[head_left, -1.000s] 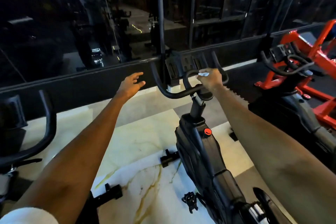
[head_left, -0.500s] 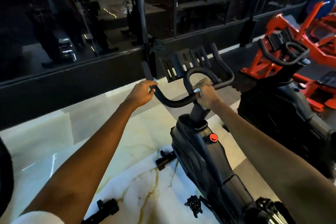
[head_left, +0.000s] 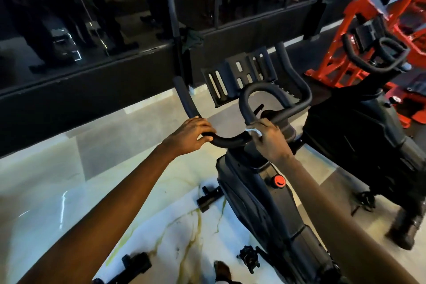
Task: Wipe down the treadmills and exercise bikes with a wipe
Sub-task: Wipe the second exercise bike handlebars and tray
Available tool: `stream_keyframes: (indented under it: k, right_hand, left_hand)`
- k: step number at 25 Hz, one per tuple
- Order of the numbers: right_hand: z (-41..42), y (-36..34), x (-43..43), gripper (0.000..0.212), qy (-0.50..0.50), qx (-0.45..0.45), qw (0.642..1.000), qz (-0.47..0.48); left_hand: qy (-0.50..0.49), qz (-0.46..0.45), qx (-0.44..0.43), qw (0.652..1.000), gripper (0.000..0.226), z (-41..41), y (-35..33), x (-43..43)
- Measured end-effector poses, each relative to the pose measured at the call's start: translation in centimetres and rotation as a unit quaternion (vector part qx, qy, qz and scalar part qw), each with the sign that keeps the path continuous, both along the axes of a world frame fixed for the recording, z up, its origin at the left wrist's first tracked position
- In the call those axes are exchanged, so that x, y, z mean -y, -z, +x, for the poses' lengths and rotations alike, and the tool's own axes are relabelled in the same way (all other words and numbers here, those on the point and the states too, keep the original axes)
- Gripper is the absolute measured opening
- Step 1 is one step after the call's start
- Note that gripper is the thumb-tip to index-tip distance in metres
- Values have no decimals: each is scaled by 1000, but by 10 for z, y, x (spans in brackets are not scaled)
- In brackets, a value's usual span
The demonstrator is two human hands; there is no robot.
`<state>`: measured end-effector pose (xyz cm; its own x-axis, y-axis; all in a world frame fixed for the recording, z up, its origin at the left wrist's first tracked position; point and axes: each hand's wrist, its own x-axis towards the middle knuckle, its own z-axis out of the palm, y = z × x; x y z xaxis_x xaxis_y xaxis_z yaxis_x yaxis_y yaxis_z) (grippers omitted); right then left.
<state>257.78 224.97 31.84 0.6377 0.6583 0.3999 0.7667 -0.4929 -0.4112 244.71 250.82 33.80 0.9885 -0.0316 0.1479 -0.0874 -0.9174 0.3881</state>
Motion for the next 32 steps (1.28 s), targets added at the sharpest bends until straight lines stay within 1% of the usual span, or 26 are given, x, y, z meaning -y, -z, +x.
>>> stream_keyframes:
  k: [2, 5, 9, 13, 14, 16, 18, 20, 23, 26, 30, 32]
  right_hand:
    - [0, 11, 4, 24, 38, 7, 998, 41]
    - [-17, 17, -1, 28, 92, -42, 991, 85]
    - [-41, 14, -15, 28, 123, -61, 984, 109]
    - [-62, 14, -23, 23, 119, -74, 985, 103]
    - [-62, 12, -25, 22, 135, -70, 983, 106]
    - [-54, 2, -29, 23, 196, -62, 972, 113]
    - [-47, -5, -33, 26, 257, -63, 957, 117]
    - [-57, -4, -44, 26, 289, -65, 948, 115]
    - [-91, 12, -56, 27, 282, -76, 951, 100]
    - [-87, 10, -56, 27, 287, -69, 952, 83]
    - [-57, -5, -53, 21, 378, -88, 912, 129]
    - [-65, 2, -58, 21, 374, -93, 912, 139]
  left_hand:
    - [-7, -27, -3, 1000, 32, 2, 4, -3]
    - [-16, -44, 32, 998, 31, 0, 22, -5]
    - [-25, -50, 106, 993, 31, -2, 46, 0]
    - [-3, -54, 170, 984, 32, 0, 63, -2]
    - [7, -51, 181, 982, 34, 2, 64, -4]
    - [26, -44, 197, 979, 36, 7, 63, -10]
    - [52, -48, 203, 977, 36, 13, 62, -17]
    - [86, -59, 204, 973, 36, 20, 63, -25]
    - [117, -74, 205, 969, 35, 26, 66, -32]
    - [117, -80, 223, 964, 34, 26, 66, -29]
    - [117, -83, 222, 964, 34, 23, 68, -29]
    - [112, -77, 214, 967, 33, 23, 70, -28]
